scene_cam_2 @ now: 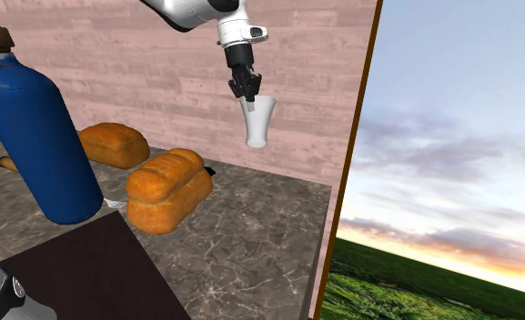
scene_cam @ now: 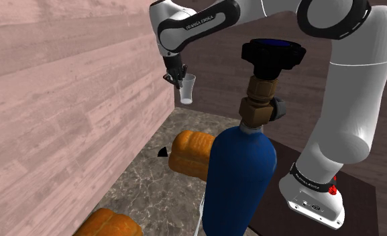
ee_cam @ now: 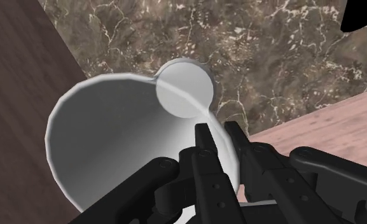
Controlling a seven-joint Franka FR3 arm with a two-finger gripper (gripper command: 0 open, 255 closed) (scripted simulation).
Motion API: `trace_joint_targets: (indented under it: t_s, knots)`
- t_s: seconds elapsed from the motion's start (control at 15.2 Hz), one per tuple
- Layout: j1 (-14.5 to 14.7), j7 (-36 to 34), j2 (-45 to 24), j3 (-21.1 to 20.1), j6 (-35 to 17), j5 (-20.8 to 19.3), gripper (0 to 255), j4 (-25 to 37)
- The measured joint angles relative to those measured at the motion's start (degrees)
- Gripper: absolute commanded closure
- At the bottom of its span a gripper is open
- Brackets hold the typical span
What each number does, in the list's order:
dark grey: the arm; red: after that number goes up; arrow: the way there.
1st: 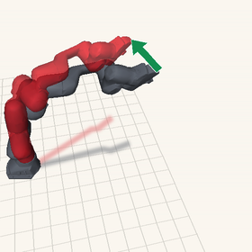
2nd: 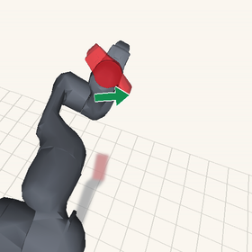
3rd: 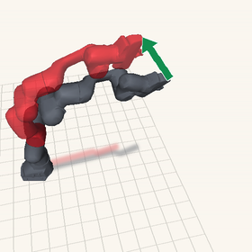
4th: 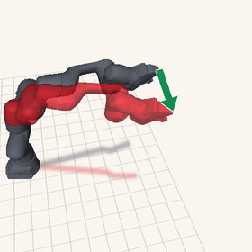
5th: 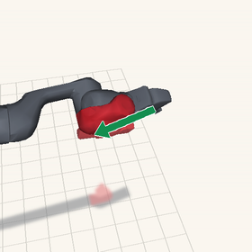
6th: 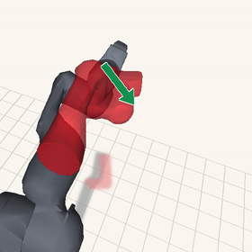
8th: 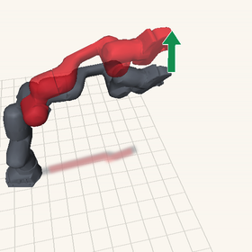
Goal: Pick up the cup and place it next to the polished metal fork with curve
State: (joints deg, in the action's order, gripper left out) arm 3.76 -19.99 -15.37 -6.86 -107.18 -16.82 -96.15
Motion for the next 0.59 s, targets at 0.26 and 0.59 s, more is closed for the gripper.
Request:
trace_joint_targets:
  t_s: [0.26, 0.59]
  knots:
    - [0.7, -1.3, 3.6, -0.7, 0.1, 0.4, 255, -3.8]
    - [2.9, -5.6, 11.6, -2.8, -0.9, 1.6, 255, -13.8]
